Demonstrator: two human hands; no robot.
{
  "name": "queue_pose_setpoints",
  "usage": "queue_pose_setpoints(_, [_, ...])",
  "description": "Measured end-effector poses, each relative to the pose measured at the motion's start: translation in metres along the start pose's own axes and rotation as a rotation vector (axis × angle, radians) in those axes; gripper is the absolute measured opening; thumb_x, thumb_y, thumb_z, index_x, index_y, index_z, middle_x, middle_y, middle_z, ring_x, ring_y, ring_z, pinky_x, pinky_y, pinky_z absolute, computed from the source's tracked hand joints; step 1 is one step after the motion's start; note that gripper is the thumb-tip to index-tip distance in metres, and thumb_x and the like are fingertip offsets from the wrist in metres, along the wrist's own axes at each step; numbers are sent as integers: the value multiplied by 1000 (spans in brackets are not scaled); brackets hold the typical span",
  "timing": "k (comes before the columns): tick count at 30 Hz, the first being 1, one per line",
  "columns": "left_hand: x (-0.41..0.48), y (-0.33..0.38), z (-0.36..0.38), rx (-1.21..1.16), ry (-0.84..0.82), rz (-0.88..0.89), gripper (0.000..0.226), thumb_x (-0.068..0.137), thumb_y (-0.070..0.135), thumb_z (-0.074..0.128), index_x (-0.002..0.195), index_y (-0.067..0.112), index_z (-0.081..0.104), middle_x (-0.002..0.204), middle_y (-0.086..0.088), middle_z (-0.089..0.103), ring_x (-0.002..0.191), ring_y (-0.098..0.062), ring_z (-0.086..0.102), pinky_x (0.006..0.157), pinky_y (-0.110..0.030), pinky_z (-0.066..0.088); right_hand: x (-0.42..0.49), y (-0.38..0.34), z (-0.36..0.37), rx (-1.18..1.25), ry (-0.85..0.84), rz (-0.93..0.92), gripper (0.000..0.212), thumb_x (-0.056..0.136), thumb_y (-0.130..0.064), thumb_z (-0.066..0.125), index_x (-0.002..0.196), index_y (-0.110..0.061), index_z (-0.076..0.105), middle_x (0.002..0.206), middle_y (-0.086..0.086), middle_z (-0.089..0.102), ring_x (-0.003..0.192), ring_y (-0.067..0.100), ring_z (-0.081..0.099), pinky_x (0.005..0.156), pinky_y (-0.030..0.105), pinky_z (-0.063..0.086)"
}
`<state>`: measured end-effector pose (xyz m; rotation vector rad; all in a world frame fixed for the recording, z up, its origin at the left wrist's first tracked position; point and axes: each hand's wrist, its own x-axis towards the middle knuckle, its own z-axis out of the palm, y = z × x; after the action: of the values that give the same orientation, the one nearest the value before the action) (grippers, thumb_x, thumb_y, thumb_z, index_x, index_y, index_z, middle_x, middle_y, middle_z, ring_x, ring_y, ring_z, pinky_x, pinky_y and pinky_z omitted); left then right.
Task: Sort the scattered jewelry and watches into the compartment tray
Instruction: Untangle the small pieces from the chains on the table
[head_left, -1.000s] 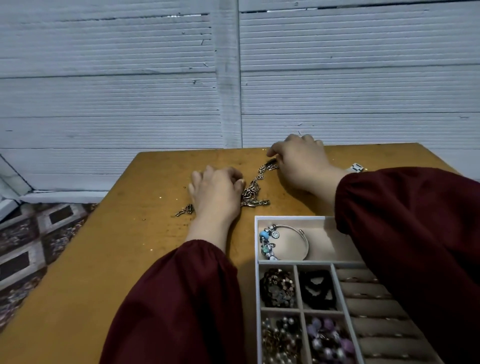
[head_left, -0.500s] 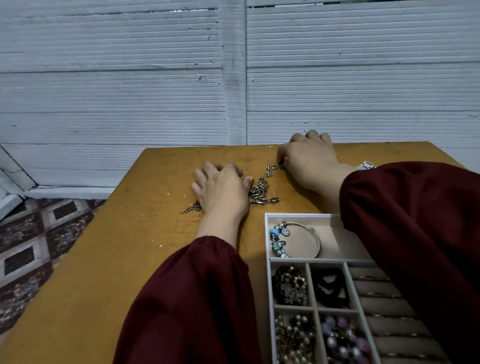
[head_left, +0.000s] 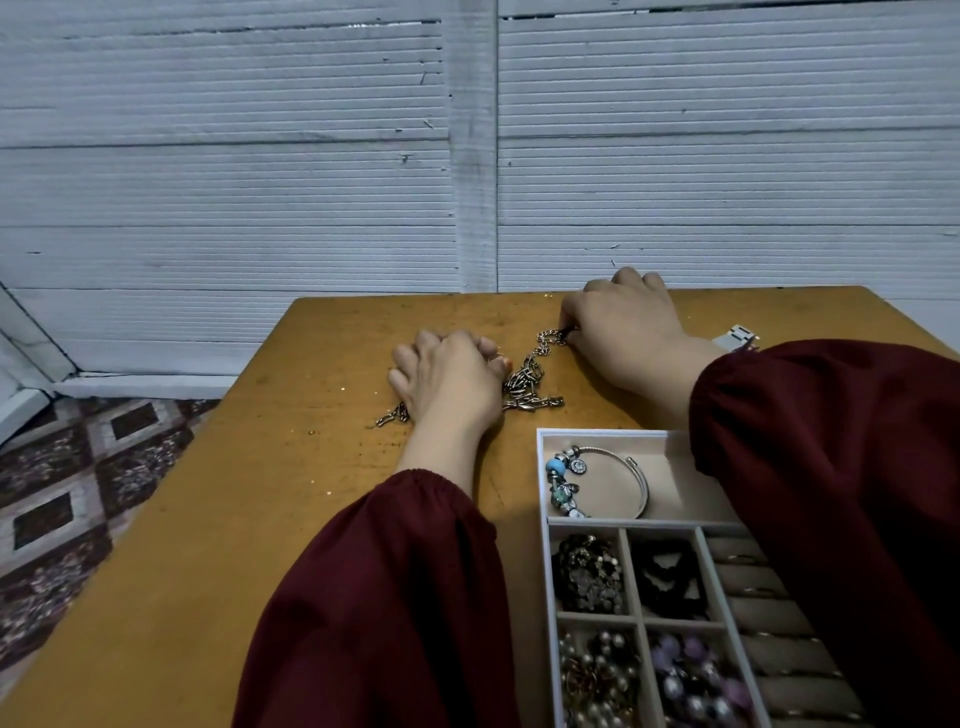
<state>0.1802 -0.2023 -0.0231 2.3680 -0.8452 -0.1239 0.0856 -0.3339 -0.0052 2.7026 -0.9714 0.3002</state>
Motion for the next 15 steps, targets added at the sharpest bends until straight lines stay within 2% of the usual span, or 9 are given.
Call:
queue_pose_setpoints(4, [0, -2, 1, -77, 44, 27, 8, 90, 38, 60, 88, 34, 54, 110, 10, 61, 115, -19, 33, 84, -32, 20, -2, 0, -6, 82, -10, 18, 21, 93, -33, 53, 110, -25, 62, 116, 2, 64, 116, 30, 45, 97, 39, 30])
queue_pose_setpoints(11, [-2, -4, 1, -231, 107, 46, 6, 91, 35, 60, 86, 37, 63, 94, 15, 59, 111, -16, 34, 94, -35, 24, -9, 4, -19, 418, -37, 121, 18, 87, -35, 65, 101, -24, 68, 106, 3, 69, 109, 27, 55, 88, 35, 41])
queue_pose_setpoints(13, [-2, -7, 3, -334, 119, 81, 7, 88, 32, 63, 84, 38, 67, 91, 15, 62, 109, -13, 42, 97, -31, 30, -11, 4, -25, 539, -40, 154, 15, 85, -30, 69, 95, -20, 70, 101, 3, 69, 102, 24, 59, 82, 31, 44])
queue_pose_setpoints(14, [-1, -9, 5, -448, 121, 105, 12, 87, 28, 65, 80, 38, 67, 89, 12, 66, 106, -15, 52, 97, -35, 40, -13, 4, -29, 591, -35, 164, 13, 84, -27, 70, 93, -18, 71, 99, 3, 70, 99, 23, 60, 78, 29, 44])
queue_pose_setpoints(15, [-3, -10, 5, -566, 112, 110, 17, 87, 23, 66, 78, 37, 67, 86, 9, 69, 99, -16, 61, 91, -36, 50, -14, 4, -33, 635, -28, 168, 11, 84, -25, 71, 92, -17, 71, 96, 3, 69, 96, 21, 60, 75, 27, 42])
